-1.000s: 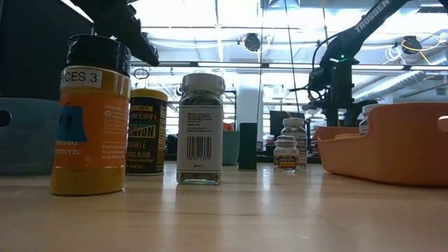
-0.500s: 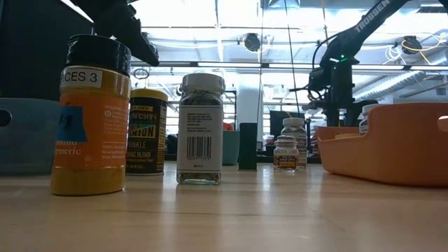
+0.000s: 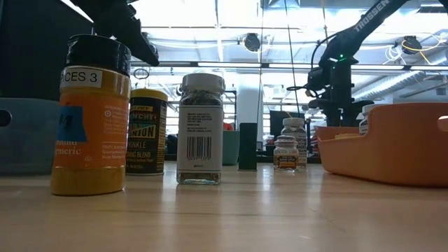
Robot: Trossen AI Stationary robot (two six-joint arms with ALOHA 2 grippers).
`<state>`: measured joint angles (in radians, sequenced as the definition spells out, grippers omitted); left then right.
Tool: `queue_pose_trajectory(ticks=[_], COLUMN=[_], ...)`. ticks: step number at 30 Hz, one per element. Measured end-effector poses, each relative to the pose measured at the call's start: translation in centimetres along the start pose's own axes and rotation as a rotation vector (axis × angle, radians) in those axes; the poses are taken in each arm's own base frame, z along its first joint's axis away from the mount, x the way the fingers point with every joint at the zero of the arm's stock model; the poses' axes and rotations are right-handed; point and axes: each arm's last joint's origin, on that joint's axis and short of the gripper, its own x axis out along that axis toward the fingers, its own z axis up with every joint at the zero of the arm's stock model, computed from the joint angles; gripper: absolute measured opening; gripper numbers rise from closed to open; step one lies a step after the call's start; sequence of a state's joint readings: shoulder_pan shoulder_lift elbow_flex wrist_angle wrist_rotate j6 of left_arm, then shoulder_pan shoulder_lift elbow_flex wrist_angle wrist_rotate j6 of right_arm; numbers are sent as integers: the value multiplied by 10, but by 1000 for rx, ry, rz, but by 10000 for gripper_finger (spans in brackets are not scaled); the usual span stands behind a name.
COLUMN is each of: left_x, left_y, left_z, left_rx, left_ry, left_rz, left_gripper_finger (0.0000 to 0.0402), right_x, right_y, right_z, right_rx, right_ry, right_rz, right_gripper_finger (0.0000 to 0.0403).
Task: Sort spices by type
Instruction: Put the bottom black seasoning can into the yellow bin, then put the bottom white seasoning bottle into the orange bin
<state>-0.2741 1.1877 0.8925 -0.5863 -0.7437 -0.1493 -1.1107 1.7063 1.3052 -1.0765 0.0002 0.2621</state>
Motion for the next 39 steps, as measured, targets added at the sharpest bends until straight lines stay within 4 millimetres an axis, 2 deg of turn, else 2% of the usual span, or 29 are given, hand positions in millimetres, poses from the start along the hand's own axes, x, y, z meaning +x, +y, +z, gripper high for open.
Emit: queue_pose_trajectory(ticks=[6,9,14,18,23,27,30,34,39], left_x=[0,0,0,0,0,0,0,0,0], left_y=[0,0,0,0,0,0,0,-1,-1], left_z=[0,0,0,0,1,1,1,2,4], left_rx=[0,0,0,-4,-12,-48,-83,-115,-136], left_ry=[0,0,0,-2,-8,-8,-8,-14,-29], left_rz=[-1,-1,-2,-2,-4,-5,-5,-10,-15], left_gripper_finger=[251,251,251,251,251,251,251,251,251], right_x=[-2,-11,-40,-70,-110,-138,-151,-139,-96], right_y=[-1,-2,-1,21,68,97,114,130,140], right_z=[-2,-5,-13,-28,-73,-121,-159,-205,-251], right_rx=[-13,-15,-1,-81,-304,-521,-651,-800,-946], right_ry=[6,-40,-177,-338,-517,-624,-716,-812,-843], right_rz=[-14,-65,-82,-12,128,255,310,452,614], right_gripper_finger=[135,135,135,135,135,135,134,135,134])
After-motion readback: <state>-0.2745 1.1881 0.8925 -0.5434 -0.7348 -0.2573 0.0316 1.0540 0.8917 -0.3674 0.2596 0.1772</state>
